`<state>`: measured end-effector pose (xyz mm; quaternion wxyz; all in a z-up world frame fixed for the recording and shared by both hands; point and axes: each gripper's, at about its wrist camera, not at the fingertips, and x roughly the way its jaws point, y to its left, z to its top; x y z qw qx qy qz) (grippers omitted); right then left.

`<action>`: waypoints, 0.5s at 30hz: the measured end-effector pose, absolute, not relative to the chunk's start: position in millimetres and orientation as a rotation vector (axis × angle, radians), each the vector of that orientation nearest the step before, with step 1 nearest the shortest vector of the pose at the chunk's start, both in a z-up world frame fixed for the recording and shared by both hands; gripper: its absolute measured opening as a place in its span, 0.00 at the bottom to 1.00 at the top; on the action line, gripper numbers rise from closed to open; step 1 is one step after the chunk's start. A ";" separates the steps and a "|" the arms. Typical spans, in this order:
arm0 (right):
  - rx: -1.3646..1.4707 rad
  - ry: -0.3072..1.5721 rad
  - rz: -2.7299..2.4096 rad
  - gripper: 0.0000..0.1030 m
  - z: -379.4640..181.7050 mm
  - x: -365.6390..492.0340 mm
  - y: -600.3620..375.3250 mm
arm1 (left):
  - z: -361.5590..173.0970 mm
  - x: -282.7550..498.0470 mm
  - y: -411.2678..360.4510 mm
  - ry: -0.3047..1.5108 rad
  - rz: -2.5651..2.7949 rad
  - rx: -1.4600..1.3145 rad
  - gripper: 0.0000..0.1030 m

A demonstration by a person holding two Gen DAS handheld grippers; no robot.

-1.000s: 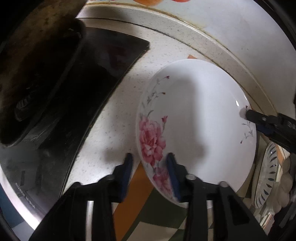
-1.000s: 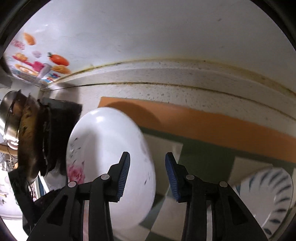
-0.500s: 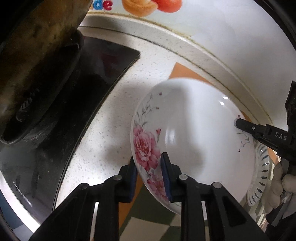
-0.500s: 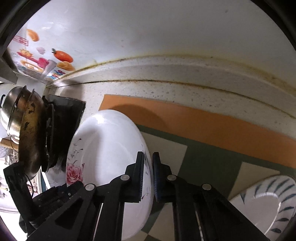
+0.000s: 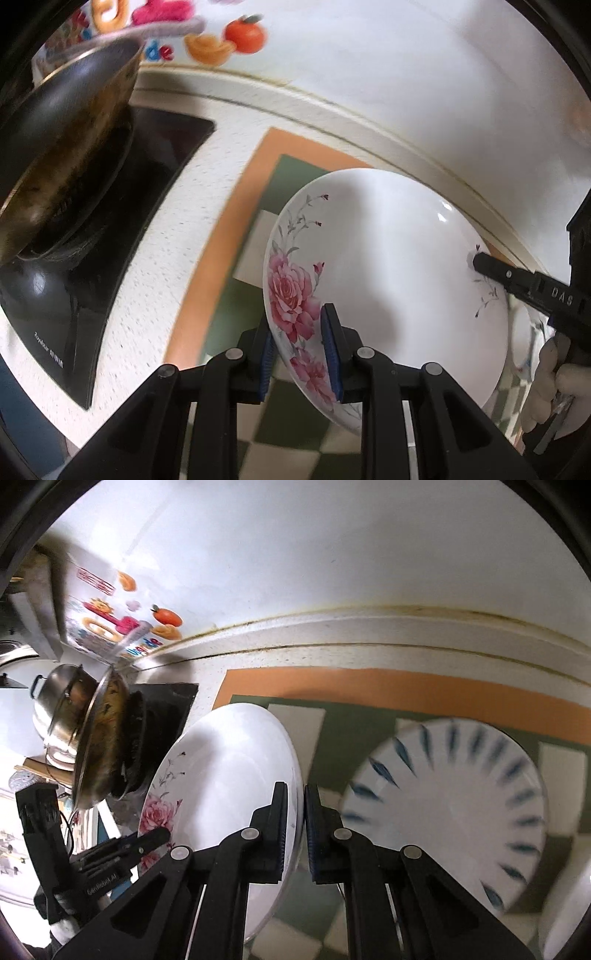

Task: Organize plates and bowls
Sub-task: 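Lay the pink-flower plate onto the plate held by the right gripper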

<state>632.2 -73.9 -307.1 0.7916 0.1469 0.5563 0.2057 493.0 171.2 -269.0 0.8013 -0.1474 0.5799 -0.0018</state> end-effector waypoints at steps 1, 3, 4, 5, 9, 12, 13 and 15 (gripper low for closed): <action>0.325 1.187 0.438 0.11 -301.3 621.5 -83.6 | -265.0 490.5 165.5 1.241 -0.017 -0.312 0.21; 0.345 1.169 0.431 0.10 -291.3 601.9 -101.9 | -256.2 484.2 152.2 1.237 -0.048 -0.299 0.21; 0.355 1.159 0.425 0.10 -286.2 590.1 -112.2 | -252.4 480.7 145.6 1.234 -0.061 -0.291 0.21; 0.359 1.153 0.421 0.10 -282.5 582.0 -119.5 | -248.6 477.0 138.1 1.231 -0.074 -0.281 0.21; 0.408 1.120 0.386 0.10 -267.1 534.5 -160.0 | -238.3 461.2 107.2 1.230 -0.129 -0.239 0.21; 0.441 1.106 0.353 0.10 -263.6 502.9 -187.8 | -239.2 450.3 84.1 1.248 -0.173 -0.213 0.21; 0.448 1.104 0.345 0.10 -263.9 495.8 -192.3 | -240.1 446.2 76.3 1.254 -0.185 -0.200 0.21; 0.462 1.104 0.322 0.10 -266.7 475.2 -207.1 | -247.8 441.0 62.0 1.273 -0.217 -0.178 0.21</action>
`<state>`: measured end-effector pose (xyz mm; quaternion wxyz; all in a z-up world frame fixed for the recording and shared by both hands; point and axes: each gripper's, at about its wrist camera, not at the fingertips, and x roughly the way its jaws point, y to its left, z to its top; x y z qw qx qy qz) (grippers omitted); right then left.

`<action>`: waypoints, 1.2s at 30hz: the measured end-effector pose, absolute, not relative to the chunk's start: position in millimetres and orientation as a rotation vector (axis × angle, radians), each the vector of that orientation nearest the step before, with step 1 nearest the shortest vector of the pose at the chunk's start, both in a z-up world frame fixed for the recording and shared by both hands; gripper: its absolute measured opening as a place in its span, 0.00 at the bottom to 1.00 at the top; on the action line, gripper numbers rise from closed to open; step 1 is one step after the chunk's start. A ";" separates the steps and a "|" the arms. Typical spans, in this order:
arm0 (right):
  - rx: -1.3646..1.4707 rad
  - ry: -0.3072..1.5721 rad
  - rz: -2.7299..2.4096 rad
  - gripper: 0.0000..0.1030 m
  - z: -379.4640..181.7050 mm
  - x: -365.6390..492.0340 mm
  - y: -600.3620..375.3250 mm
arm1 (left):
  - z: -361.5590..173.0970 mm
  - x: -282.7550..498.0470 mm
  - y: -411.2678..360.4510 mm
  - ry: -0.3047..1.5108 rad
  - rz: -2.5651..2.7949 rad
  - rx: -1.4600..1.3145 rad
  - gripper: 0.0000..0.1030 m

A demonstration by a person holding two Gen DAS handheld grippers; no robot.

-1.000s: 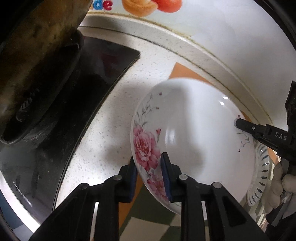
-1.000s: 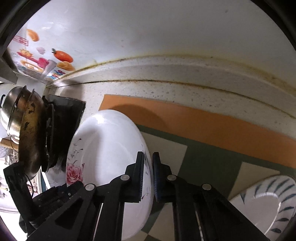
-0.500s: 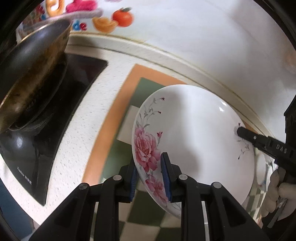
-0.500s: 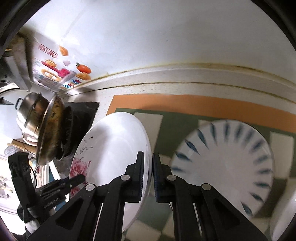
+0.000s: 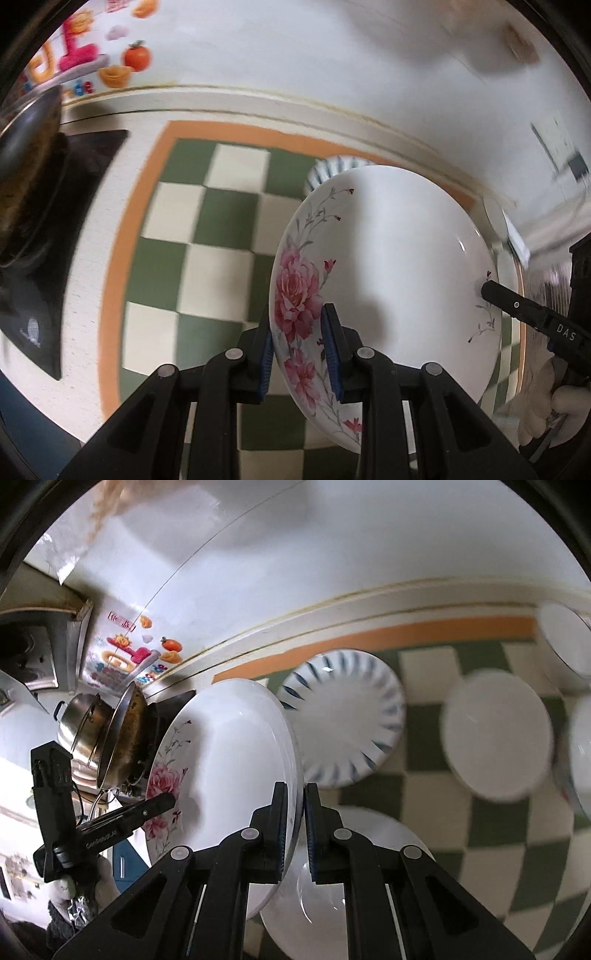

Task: Organize plates and bowls
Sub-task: 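Lay the pink-flower plate onto the plate held by the right gripper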

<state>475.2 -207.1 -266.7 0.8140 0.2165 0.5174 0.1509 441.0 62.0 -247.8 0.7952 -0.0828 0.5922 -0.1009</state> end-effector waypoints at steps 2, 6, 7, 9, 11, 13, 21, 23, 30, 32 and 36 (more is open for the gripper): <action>0.476 1.112 0.301 0.10 -273.6 455.4 -223.0 | -261.0 436.4 48.7 1.307 -0.243 -0.167 0.21; 0.500 1.135 0.260 0.10 -291.6 428.4 -246.4 | -281.9 427.1 29.1 1.362 -0.271 -0.139 0.21; 0.506 1.143 0.250 0.10 -296.6 424.4 -250.3 | -285.8 424.8 24.4 1.372 -0.275 -0.127 0.21; 0.521 1.162 0.232 0.10 -308.6 415.0 -257.7 | -293.2 420.1 16.5 1.392 -0.282 -0.102 0.21; 0.525 1.180 0.219 0.10 -320.5 408.0 -260.1 | -299.6 415.5 10.6 1.410 -0.284 -0.082 0.21; 0.527 1.202 0.211 0.10 -332.7 400.2 -262.8 | -306.2 413.0 8.4 1.431 -0.284 -0.060 0.21; 0.536 1.261 0.201 0.10 -362.2 390.9 -260.5 | -326.2 406.5 4.3 1.496 -0.272 -0.010 0.21; 0.519 1.277 0.198 0.10 -366.4 391.5 -257.9 | -328.7 406.2 2.5 1.501 -0.269 0.004 0.21; 0.506 1.307 0.182 0.10 -372.7 395.6 -256.4 | -334.7 408.1 -6.4 1.512 -0.265 0.044 0.22; 0.505 1.313 0.178 0.10 -373.8 396.2 -257.1 | -337.2 407.8 -8.4 1.519 -0.265 0.057 0.22; 0.479 1.340 0.166 0.11 -375.6 398.2 -256.2 | -343.4 405.9 -17.3 1.525 -0.264 0.094 0.22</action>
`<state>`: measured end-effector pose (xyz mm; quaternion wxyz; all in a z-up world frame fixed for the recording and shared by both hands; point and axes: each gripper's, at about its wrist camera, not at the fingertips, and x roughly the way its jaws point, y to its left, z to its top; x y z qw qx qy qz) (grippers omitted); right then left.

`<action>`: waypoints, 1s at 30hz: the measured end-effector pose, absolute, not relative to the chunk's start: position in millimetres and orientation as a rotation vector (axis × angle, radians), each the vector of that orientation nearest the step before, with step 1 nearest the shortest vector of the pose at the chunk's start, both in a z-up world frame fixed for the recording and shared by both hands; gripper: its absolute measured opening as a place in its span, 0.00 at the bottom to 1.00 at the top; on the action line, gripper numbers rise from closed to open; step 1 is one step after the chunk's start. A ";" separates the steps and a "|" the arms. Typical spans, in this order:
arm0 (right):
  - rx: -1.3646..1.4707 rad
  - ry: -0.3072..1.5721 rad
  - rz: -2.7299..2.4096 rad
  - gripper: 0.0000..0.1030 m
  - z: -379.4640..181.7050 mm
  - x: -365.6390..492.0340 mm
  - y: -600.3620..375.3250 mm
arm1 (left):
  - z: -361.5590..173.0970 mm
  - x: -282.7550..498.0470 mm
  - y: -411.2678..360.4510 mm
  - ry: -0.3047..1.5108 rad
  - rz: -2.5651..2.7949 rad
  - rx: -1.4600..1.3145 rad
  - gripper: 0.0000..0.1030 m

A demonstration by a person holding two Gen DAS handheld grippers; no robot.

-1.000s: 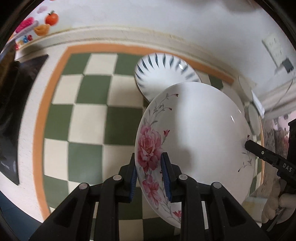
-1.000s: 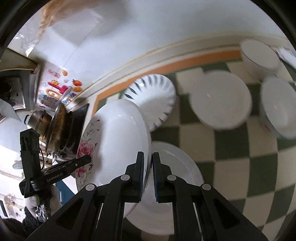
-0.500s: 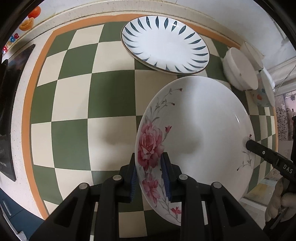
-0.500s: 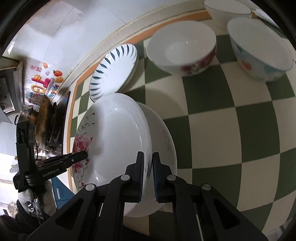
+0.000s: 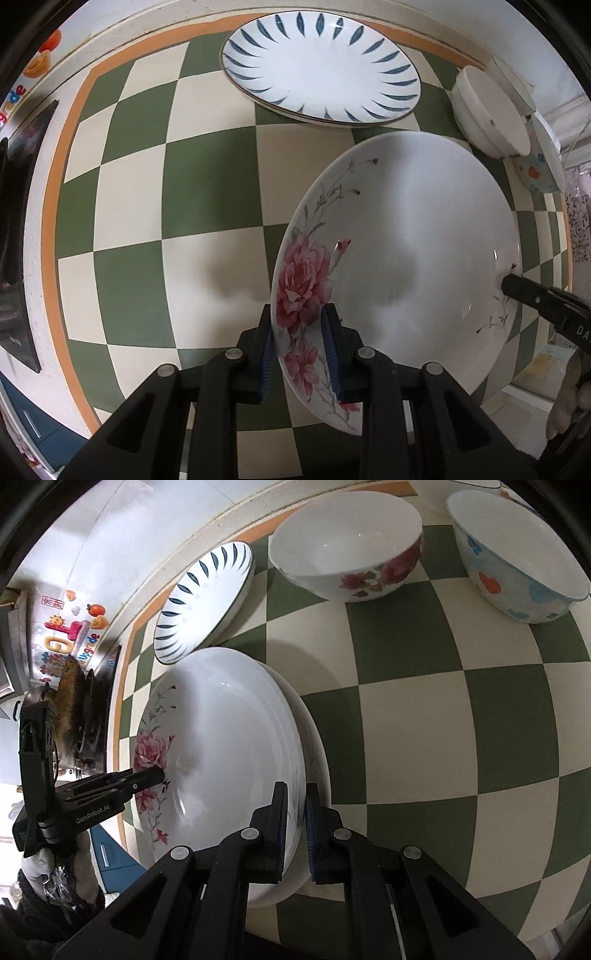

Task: Organize plates and bowls
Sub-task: 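Lay the pink-flower plate onto the plate held by the right gripper, then grasp the blue-striped plate rim with the left gripper and lift it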

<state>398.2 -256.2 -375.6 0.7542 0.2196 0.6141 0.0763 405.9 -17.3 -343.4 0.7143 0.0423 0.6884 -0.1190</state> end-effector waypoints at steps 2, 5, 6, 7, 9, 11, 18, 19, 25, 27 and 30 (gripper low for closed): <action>0.478 1.351 0.162 0.10 -375.6 398.3 -256.8 | -343.7 404.8 -19.7 1.518 -0.261 0.103 0.22; 0.487 1.374 0.158 0.11 -375.1 400.1 -256.9 | -345.9 404.2 -18.0 1.528 -0.266 0.083 0.22; 0.484 1.381 0.155 0.11 -374.7 400.5 -256.8 | -346.0 403.6 -17.3 1.529 -0.266 0.081 0.22; 0.485 1.388 0.153 0.12 -374.4 401.3 -256.7 | -346.0 402.6 -17.2 1.531 -0.267 0.081 0.22; 0.489 1.411 0.147 0.13 -373.6 402.6 -255.8 | -344.6 402.6 -13.9 1.533 -0.270 0.085 0.22; 0.481 1.439 0.143 0.13 -373.0 404.1 -253.8 | -344.0 402.1 -11.9 1.537 -0.274 0.075 0.22; 0.464 1.518 0.126 0.13 -372.6 407.0 -248.8 | -326.0 410.7 0.0 1.522 -0.270 0.047 0.22; 0.460 1.527 0.121 0.13 -372.1 407.7 -248.7 | -322.5 412.2 2.0 1.520 -0.271 0.038 0.22; 0.477 1.525 0.110 0.15 -360.0 412.3 -258.5 | -289.2 426.3 14.5 1.462 -0.278 -0.015 0.22; 0.504 1.493 0.113 0.15 -347.1 418.5 -261.6 | -275.0 439.9 18.0 1.430 -0.275 -0.021 0.22; 0.563 1.408 0.133 0.16 -320.4 439.1 -262.3 | -267.7 466.9 23.3 1.399 -0.256 -0.046 0.23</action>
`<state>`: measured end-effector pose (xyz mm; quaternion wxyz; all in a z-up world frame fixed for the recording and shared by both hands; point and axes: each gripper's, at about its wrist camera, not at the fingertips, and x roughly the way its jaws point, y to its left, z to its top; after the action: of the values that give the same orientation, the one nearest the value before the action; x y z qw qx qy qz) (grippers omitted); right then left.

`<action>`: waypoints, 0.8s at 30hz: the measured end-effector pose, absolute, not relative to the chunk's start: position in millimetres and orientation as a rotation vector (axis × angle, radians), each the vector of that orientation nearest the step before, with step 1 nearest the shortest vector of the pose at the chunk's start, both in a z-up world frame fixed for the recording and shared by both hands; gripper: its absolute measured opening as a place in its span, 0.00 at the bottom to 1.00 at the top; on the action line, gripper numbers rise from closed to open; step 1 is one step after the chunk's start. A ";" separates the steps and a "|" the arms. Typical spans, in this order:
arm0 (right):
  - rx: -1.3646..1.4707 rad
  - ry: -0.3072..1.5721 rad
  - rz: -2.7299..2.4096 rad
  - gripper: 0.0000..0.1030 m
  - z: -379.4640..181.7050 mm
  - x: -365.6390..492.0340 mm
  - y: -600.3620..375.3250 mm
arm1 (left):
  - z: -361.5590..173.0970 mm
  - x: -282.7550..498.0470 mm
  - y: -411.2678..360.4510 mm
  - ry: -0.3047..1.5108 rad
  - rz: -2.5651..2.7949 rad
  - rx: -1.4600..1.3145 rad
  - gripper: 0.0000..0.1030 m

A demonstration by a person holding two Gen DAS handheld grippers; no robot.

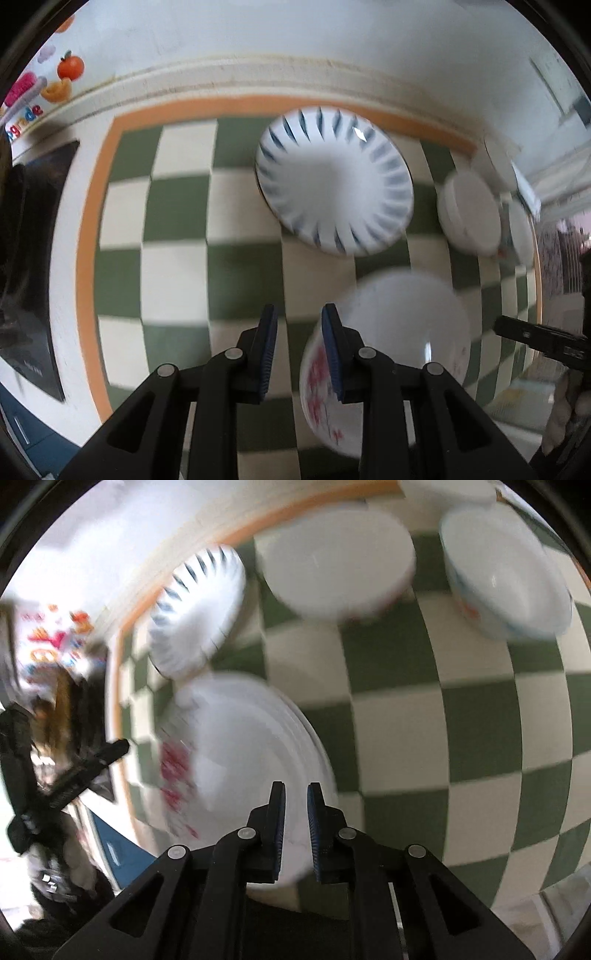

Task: Organize plates and bowls
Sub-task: 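Grasp the blue-striped plate rim with the left gripper and lift it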

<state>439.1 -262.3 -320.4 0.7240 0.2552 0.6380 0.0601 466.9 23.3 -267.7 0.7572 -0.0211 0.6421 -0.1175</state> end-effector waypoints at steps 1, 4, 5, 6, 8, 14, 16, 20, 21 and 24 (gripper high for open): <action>0.581 1.371 0.145 0.16 -309.6 450.4 -260.2 | -267.7 480.6 27.0 1.396 -0.247 -0.064 0.23; 0.570 1.304 0.186 0.32 -287.1 491.1 -249.1 | -279.2 520.9 34.2 1.414 -0.227 -0.105 0.23; 0.553 1.284 0.187 0.34 -282.1 506.7 -245.6 | -285.0 535.3 37.7 1.424 -0.221 -0.129 0.23; 0.535 1.274 0.187 0.34 -279.8 522.1 -243.5 | -289.3 547.0 38.0 1.434 -0.214 -0.141 0.23; 0.500 1.278 0.183 0.34 -281.6 553.5 -238.9 | -302.9 564.8 40.8 1.470 -0.210 -0.177 0.23; 0.412 1.366 0.167 0.34 -318.4 640.2 -232.5 | -343.5 593.3 45.4 1.572 -0.194 -0.279 0.23; 0.386 1.391 0.154 0.34 -332.1 656.7 -231.0 | -350.6 595.9 43.0 1.589 -0.200 -0.296 0.23; 0.350 1.453 0.158 0.34 -354.0 673.8 -229.1 | -360.3 598.6 32.5 1.606 -0.211 -0.288 0.23; 0.347 1.470 0.167 0.34 -359.8 677.3 -228.9 | -362.2 599.4 29.6 1.609 -0.216 -0.282 0.23; 0.336 1.504 0.170 0.32 -372.9 681.8 -227.9 | -364.2 598.3 22.8 1.592 -0.217 -0.250 0.21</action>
<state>681.8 -227.9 -372.9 0.7144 0.1516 0.6788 0.0766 598.3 22.8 -364.2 0.6872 -0.1117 0.7112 -0.0969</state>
